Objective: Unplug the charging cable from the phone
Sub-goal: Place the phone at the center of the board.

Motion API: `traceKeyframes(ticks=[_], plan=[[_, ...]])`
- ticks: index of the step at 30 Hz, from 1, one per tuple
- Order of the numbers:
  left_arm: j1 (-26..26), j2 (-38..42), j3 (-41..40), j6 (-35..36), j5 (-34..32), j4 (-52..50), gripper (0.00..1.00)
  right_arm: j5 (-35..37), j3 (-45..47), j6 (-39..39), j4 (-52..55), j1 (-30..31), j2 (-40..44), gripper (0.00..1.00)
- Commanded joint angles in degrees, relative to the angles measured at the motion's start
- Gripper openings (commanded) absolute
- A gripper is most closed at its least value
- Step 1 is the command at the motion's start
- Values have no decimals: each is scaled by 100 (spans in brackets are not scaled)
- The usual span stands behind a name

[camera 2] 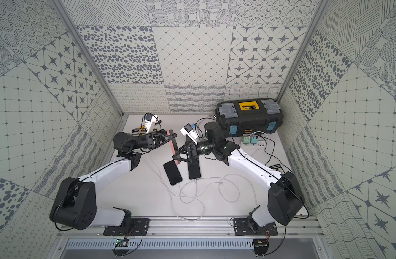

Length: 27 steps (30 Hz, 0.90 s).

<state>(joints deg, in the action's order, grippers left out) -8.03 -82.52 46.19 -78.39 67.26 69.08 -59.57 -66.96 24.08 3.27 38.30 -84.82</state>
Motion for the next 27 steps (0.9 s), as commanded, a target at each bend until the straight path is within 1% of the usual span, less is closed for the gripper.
traceKeyframes(ticks=[1, 7, 11, 13, 16, 17, 19, 20, 21, 22, 23, 27], plan=[[-30, -18, 30, -69, -108, 510, 0, -67, -168, 88, -261, 53, -96, 96], [-33, -5, 23, -60, -108, 512, 0, -81, -165, 140, -326, 65, -140, 82], [-32, -10, 26, -55, -109, 513, 6, -64, -103, 178, -441, 68, -99, 71], [-26, -10, 27, -52, -108, 512, 11, -72, -78, 193, -481, 63, -81, 65], [-29, -9, 10, -45, -125, 512, 26, -80, -46, 186, -534, 63, -45, 57], [-28, -10, 8, -38, -126, 517, 35, -88, -39, 190, -556, 63, -37, 55], [-29, -9, -3, -38, -126, 528, 49, -121, -38, 201, -591, 64, -27, 52], [-31, -9, -9, -34, -126, 533, 60, -131, -30, 210, -612, 63, -26, 52], [-32, -10, -6, -39, -126, 528, 74, -140, -32, 211, -628, 63, -20, 51], [-33, -7, -13, -41, -134, 532, 94, -145, -23, 212, -640, 63, -11, 51], [-27, -9, -14, -39, -135, 523, 98, -136, -14, 207, -643, 63, -2, 50], [-31, -10, -39, 10, -159, 500, 98, -84, 54, 177, -643, 55, 72, 49]])
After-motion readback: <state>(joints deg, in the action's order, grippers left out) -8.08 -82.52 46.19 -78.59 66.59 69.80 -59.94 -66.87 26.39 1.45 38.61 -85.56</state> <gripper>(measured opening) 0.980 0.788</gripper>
